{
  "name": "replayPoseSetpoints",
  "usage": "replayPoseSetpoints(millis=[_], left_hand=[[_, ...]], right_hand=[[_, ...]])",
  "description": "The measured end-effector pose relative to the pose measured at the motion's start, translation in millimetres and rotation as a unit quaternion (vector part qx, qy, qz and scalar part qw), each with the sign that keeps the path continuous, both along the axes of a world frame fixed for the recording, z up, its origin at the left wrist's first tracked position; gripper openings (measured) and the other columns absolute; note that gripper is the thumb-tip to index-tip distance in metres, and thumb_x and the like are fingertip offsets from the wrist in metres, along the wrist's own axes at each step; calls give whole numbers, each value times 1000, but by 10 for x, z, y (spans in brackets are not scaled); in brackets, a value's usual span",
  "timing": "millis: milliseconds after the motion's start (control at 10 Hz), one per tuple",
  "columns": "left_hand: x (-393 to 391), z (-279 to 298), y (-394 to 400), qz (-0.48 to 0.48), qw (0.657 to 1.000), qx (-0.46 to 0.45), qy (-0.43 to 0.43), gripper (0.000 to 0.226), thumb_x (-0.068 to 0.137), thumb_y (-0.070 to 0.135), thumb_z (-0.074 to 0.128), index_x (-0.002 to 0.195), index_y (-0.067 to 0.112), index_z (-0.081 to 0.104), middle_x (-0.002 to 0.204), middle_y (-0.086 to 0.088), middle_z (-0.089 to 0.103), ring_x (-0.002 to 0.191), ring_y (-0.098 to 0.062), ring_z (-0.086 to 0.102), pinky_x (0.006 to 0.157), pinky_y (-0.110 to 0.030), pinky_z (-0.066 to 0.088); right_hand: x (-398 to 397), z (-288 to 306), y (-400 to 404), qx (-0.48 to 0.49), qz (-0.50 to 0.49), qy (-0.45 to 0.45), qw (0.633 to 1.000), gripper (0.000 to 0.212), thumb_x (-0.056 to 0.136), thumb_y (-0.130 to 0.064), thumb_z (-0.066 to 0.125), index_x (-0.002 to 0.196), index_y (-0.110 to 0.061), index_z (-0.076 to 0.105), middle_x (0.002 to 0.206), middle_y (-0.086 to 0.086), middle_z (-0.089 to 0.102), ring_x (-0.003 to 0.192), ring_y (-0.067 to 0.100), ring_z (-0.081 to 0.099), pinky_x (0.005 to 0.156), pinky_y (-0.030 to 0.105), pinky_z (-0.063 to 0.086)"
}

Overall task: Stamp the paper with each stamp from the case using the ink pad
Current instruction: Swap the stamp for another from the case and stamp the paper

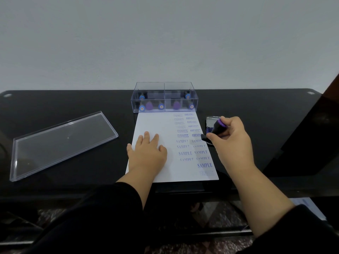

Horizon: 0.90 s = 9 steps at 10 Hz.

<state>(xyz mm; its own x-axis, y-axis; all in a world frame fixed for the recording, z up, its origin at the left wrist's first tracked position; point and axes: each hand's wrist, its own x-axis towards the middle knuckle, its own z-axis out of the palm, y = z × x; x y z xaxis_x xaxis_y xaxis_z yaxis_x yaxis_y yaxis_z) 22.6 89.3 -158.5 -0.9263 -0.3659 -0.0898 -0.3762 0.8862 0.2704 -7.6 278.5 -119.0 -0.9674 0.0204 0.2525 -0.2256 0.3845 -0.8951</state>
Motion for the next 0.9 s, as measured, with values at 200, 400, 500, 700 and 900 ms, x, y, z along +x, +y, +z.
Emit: replayPoseSetpoints(millis=[200,400,500,700,900], left_hand=[[7,-4,0,-1,1000,0,3,54,100,35,19,152,28,9,160,1,-2,147,-18,-2,115,-51,-3],[12,-12,-8,1,1000,-4,10,54,100,35,19,152,28,10,160,1,-1,147,-17,-1,115,-51,-2],[5,-11,0,1,1000,-1,12,54,100,35,19,152,28,11,160,1,-1,147,-17,-1,115,-51,-1],[7,-12,-2,1,1000,-2,16,53,100,35,20,152,28,11,160,1,0,147,-17,-1,115,-51,-1],[3,-11,1,0,1000,-2,13,54,100,35,19,152,28,10,160,1,-1,147,-17,-2,115,-51,-2]], right_hand=[[-20,-3,3,-2,-6,-1,1000,37,82,-15,71,101,-35,46,87,-10,63,78,5,61,72,24,48],[-162,16,84,21,-36,10,999,35,85,-13,67,100,-36,44,93,-9,61,74,2,58,64,20,46],[-241,22,174,64,-62,11,996,31,87,-15,65,107,-29,47,109,-11,60,89,9,58,62,20,42],[-362,-27,238,140,-89,-2,986,32,89,-14,62,116,-24,47,121,-7,57,98,14,56,73,33,48],[-425,-96,194,200,-80,-3,976,30,89,-13,60,115,-23,48,115,-2,59,89,17,54,70,35,49]])
